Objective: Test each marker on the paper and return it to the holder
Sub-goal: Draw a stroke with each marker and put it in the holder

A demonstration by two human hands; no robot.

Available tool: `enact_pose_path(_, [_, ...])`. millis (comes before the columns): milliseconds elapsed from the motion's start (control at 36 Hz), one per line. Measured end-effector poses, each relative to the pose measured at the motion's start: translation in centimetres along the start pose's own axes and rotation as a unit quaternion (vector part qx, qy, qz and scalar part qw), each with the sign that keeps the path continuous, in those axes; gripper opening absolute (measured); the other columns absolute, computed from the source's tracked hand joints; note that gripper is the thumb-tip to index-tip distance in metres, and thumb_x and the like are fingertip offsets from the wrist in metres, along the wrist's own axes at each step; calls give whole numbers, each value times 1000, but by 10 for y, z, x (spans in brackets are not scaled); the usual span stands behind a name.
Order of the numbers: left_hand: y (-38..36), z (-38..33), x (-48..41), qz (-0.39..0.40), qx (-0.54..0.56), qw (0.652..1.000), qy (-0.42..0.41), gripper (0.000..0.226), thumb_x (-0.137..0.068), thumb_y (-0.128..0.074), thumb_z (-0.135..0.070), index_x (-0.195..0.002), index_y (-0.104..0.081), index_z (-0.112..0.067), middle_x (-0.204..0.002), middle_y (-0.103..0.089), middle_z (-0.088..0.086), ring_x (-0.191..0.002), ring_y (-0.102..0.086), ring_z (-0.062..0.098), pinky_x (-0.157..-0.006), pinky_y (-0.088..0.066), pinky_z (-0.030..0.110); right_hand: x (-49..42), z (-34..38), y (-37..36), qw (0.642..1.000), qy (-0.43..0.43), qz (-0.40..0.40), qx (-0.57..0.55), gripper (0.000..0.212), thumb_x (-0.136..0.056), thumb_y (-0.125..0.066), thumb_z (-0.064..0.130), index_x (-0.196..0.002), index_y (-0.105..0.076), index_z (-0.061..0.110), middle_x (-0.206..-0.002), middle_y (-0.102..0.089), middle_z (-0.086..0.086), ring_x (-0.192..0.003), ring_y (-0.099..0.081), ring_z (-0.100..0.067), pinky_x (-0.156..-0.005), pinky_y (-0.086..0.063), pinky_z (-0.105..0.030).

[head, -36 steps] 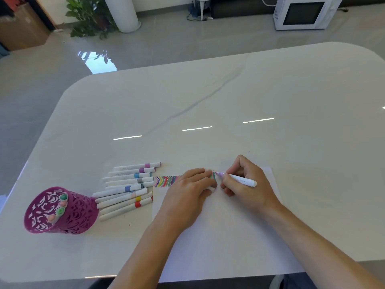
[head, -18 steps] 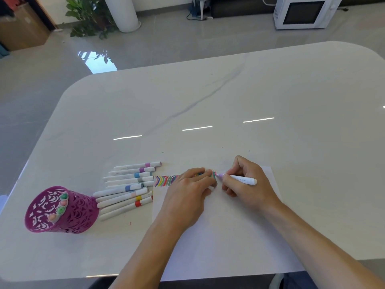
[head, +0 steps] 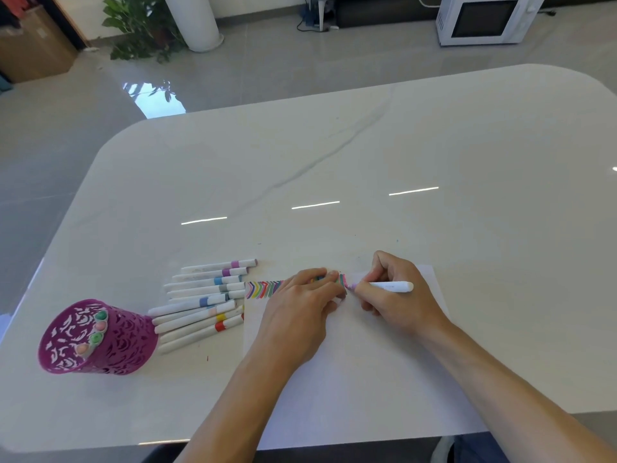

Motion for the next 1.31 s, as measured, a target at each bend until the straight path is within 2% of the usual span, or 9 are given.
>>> enact_pose_path(111, [0,0,-1,-3,0,1000,-4,21,-95,-61,-15,-106,-72,-29,-129,-64,-22,-132,-49,7,-98,-42,24,1,2,0,1000,1,-3,-5,35,-78,-75,15,-65,-43,20,-60,-66,-15,-48,-53,-12,-50,-39,-24])
enact_pose_path(333, [-1,-1,0,-18,1,1000,-12,21,-94,-62,-14,-104,-73,-28,-128,-66,-21,-129,-52,10,-97,-46,29,2,3,-1,1000,-3,-10,4,38,-80,-76,12,-63,-42,20,-57,-64,-16,-49,-49,-15,-54,-38,-28])
enact_pose_path(528, [-2,0,0,-22,20,1000,-3,22,-93,-63,-12,-104,-74,-28,-128,-66,-19,-130,-51,9,-97,-48,28,5,5,0,1000,-12,-6,-6,29,-65,-70,38,-60,-44,26,-55,-65,-13,-49,-50,-15,-52,-39,-29])
enact_pose_path(694, [0,3,-1,-26,67,997,12,22,-93,-65,-12,-108,-74,-25,-129,-66,-17,-129,-51,7,-104,-43,26,2,8,6,993,-9,-23,-111,22,-74,-71,13,-70,-49,14,-57,-66,-17,-48,-52,-18,-47,-41,-24])
enact_pose_path(889, [12,1,-1,-37,160,983,81,18,-94,-66,-23,-106,-68,-37,-135,-57,-27,-112,-54,-7,-90,-30,-3,11,29,18,988,9,-44,-146,28,-72,-74,33,-88,-61,14,-67,-71,-8,-55,-58,-17,-49,-43,-21])
enact_pose_path(972, [18,0,0,-82,217,966,113,20,-93,-68,-23,-102,-67,-40,-128,-60,-32,-112,-55,-12,-89,-36,-1,17,37,24,990,30,-59,-124,18,-80,-77,32,-90,-70,20,-71,-74,-7,-58,-63,-16,-50,-47,-23])
enact_pose_path(1056, [23,-2,2,-125,304,935,136,22,-93,-69,-19,-101,-69,-40,-110,-68,-26,-103,-64,-3,-89,-51,17,25,44,27,988,57,-67,-124,2,-88,-78,26,-88,-79,24,-76,-76,-5,-63,-68,-17,-55,-52,-25])
enact_pose_path(1139, [28,-4,6,-129,401,890,173,22,-93,-70,-19,-100,-73,-39,-93,-73,-11,-87,-70,11,-81,-58,30,33,54,27,987,79,-55,-132,19,-97,-68,24,-89,-85,25,-87,-77,-3,-72,-71,-20,-64,-58,-28])
enact_pose_path(1306, [32,-6,12,-98,521,821,211,21,-91,-71,-14,-110,-73,-24,-98,-78,-2,-92,-75,16,-83,-58,24,39,70,23,982,99,-36,-160,21,-99,-59,27,-86,-76,29,-94,-82,-5,-79,-75,-27,-73,-63,-36])
Point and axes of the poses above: each hand's wrist, its own x-axis away from the middle knuckle, its own y-axis out of the back of the hand, z = x × y, the point moved 2 cm from there along -x, towards the middle knuckle
